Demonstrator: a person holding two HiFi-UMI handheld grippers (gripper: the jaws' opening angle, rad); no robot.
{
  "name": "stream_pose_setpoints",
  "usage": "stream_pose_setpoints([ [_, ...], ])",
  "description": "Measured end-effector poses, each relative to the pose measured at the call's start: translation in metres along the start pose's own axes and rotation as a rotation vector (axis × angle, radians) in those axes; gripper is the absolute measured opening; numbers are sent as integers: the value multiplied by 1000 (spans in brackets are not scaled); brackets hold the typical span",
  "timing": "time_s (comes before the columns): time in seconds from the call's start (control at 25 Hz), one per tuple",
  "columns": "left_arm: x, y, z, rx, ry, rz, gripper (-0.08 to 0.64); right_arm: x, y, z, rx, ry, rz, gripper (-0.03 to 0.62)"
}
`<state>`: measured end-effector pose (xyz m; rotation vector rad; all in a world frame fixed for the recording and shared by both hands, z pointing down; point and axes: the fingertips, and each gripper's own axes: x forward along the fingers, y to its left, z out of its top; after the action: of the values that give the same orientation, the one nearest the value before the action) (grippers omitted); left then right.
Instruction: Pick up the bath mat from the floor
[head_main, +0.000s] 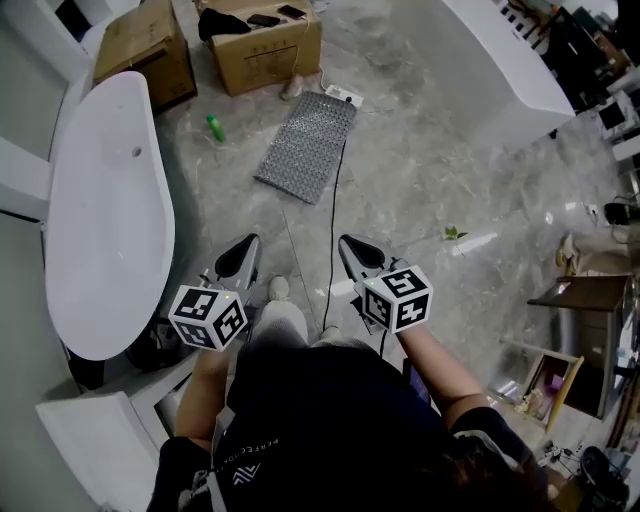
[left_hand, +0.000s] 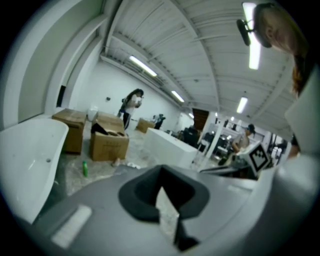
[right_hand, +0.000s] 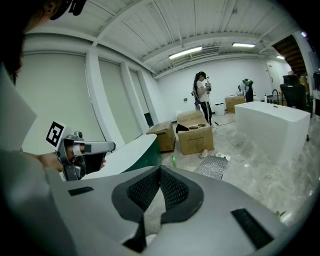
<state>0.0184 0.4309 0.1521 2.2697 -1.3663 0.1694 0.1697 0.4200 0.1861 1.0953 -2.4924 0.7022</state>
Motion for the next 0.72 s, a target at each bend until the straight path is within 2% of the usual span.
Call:
stream_pose_setpoints([
  [0.36, 36, 76, 18, -7, 80, -58, 6, 87, 8, 29, 7, 44, -8, -2],
  [0.72, 70, 138, 18, -24, 166, -89, 5, 135, -16, 48, 28, 82, -95, -2],
])
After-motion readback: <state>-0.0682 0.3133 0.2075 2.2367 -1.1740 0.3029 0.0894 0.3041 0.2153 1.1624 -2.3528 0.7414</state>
